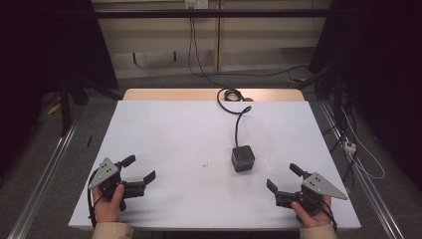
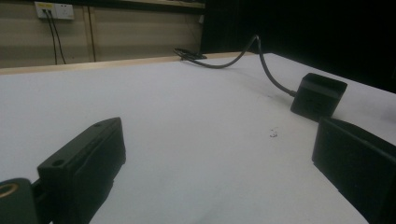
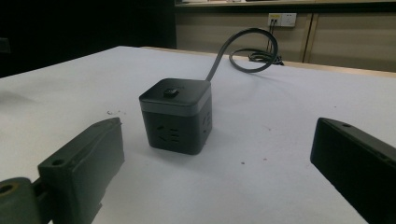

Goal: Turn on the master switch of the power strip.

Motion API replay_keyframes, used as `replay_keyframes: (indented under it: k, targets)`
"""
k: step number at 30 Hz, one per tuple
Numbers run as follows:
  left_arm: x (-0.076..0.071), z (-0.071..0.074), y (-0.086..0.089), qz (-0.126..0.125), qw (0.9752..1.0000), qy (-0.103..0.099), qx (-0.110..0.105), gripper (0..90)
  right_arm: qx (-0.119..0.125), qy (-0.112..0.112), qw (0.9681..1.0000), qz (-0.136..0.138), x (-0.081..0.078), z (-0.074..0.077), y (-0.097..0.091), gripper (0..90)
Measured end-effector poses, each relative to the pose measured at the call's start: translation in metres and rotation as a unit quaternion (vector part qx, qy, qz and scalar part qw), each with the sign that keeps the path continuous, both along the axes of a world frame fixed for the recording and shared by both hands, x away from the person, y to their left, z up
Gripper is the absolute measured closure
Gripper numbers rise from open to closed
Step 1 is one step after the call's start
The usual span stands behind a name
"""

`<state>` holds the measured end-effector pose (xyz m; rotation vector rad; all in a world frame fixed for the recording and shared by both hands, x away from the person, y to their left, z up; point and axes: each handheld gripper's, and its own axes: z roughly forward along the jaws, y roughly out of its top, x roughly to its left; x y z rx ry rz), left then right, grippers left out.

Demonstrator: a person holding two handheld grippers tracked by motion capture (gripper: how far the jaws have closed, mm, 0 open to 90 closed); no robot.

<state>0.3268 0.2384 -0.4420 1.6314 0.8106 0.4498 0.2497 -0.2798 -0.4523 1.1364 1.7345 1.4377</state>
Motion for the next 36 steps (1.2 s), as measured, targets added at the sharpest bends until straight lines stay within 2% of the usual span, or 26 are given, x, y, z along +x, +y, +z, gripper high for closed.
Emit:
replay_keyframes:
  k: [3, 26, 36]
  targets:
    - [-0.001, 0.0, 0.0, 0.0, 1.0, -0.002, 0.006, 2.5, 0.002, 0.0, 1.0, -0.001, 0.001, 0.001, 0.001, 2.6]
    - [-0.006, 0.005, 0.004, 0.001, 0.9999, -0.01, -0.008, 2.4, -0.009, -0.002, 0.9998, 0.019, 0.018, 0.01, 0.014, 5.4]
    - [-0.007, 0.008, 0.001, -0.008, 0.9998, -0.014, -0.01, 2.3, -0.01, 0.003, 0.9993, 0.036, 0.027, 0.013, 0.021, 7.6]
